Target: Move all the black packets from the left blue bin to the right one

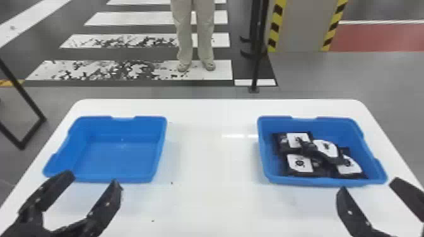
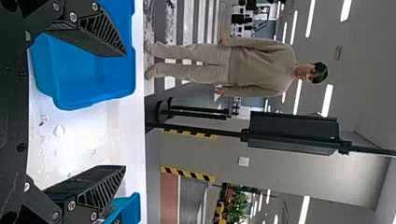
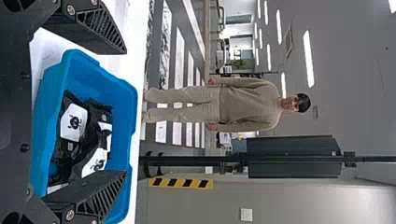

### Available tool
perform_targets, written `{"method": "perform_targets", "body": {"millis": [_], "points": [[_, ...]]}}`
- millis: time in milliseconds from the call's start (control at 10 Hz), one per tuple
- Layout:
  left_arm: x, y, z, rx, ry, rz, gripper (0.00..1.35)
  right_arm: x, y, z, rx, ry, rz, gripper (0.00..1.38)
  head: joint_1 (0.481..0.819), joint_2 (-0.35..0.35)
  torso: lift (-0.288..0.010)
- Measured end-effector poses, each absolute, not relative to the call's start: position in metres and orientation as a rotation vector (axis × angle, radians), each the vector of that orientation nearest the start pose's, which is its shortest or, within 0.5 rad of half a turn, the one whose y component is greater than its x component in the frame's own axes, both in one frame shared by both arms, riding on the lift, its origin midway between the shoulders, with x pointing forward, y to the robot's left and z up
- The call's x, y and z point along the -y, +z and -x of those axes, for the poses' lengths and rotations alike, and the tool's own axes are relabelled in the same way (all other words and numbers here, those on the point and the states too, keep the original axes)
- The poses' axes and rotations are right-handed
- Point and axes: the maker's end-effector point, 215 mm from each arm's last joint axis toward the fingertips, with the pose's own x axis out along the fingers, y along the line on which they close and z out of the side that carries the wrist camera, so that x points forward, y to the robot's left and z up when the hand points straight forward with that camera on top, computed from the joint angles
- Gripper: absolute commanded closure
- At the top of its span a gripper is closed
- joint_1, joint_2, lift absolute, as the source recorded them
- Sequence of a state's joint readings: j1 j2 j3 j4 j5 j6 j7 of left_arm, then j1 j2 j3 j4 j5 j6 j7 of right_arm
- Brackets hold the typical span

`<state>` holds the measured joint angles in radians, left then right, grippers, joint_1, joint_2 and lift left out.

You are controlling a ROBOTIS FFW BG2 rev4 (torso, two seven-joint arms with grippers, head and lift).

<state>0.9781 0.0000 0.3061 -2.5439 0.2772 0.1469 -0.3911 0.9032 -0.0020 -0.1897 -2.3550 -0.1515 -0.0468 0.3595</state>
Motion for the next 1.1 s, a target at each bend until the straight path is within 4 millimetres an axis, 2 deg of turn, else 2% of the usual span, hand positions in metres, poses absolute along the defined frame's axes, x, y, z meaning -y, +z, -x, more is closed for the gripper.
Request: {"method": "perform_targets", "body": {"millis": [1100], "points": [[-0.2565, -0.2746, -0.316, -0.125, -0.227, 0.088, 0.19, 0.2374, -0.3015, -0.3297, -0.057, 0.228, -0.027, 0.11, 0.695, 0.035, -0.14]]}}
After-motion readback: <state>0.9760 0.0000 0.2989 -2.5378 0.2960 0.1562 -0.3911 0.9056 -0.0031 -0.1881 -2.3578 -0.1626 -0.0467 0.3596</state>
